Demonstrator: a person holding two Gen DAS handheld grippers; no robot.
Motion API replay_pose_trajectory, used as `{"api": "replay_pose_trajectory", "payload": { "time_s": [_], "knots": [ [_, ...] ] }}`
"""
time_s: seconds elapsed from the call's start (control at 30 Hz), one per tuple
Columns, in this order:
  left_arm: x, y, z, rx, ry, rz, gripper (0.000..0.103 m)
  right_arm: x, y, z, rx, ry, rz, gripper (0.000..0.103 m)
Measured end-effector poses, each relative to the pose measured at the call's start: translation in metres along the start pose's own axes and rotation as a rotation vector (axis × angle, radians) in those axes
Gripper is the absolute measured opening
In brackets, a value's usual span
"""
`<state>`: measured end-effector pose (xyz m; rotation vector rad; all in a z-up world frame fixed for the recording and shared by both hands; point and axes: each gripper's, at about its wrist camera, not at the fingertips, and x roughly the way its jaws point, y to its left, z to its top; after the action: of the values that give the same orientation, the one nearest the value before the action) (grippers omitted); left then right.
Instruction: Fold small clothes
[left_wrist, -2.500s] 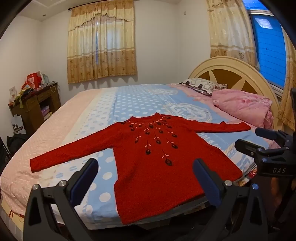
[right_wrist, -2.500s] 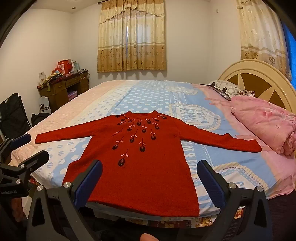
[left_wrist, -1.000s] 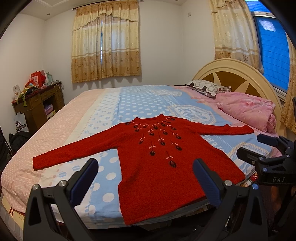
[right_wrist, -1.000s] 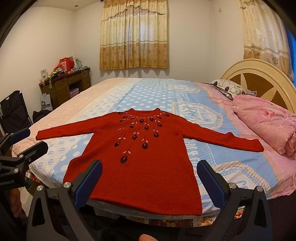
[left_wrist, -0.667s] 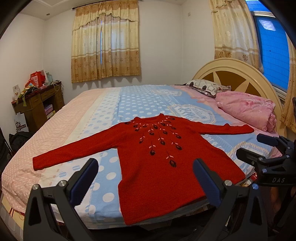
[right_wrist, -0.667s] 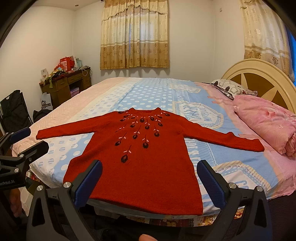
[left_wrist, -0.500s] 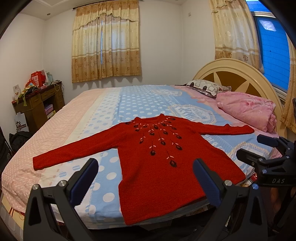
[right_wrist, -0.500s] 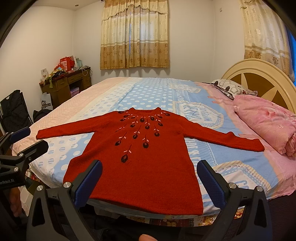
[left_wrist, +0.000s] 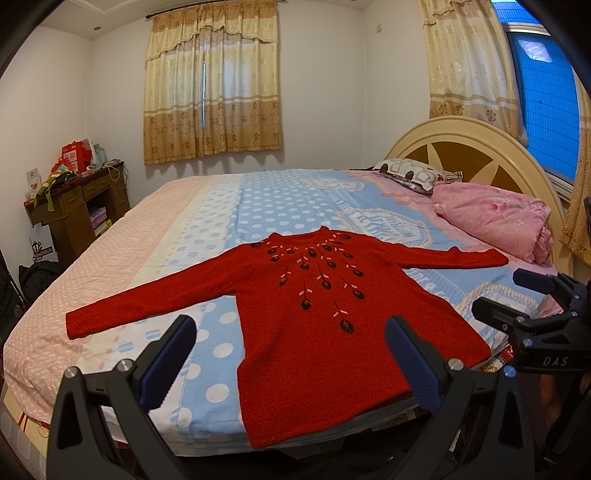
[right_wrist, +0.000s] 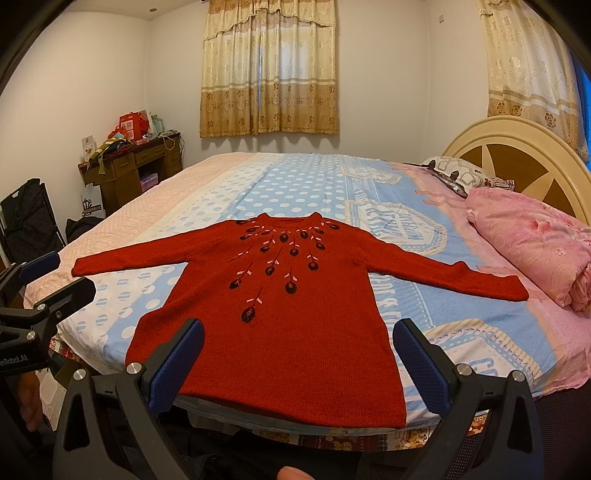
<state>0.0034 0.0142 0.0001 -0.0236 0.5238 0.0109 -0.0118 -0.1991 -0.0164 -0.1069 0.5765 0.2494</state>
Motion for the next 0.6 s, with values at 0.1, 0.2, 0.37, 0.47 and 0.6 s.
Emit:
{"api": "replay_pose_trajectory", "payload": {
  "time_s": [0.1, 0.2, 0.37, 0.47, 0.6],
  "knots": [
    [0.0, -0.001, 0.0, 0.001, -0.001, 0.001, 0.103, 0.001, 0.001, -0.001, 0.0, 0.001, -0.001, 0.102],
    [0.0, -0.001, 0.0, 0.001, 0.0, 0.0, 0.103, 0.002, 0.001, -0.002, 0.0, 0.002, -0.002, 0.102],
    [0.002, 0.004, -0.001, -0.002, 0.004, 0.005, 0.103, 0.007, 0.001, -0.011, 0.002, 0.01, -0.006, 0.102],
    [0.004, 0.005, -0.003, 0.002, 0.007, 0.007, 0.103, 0.01, -0.002, -0.009, 0.001, 0.016, -0.006, 0.102],
    [0.009, 0.006, -0.005, 0.017, 0.01, 0.012, 0.103, 0.014, -0.007, -0.007, -0.004, 0.025, -0.018, 0.102]
  ]
}}
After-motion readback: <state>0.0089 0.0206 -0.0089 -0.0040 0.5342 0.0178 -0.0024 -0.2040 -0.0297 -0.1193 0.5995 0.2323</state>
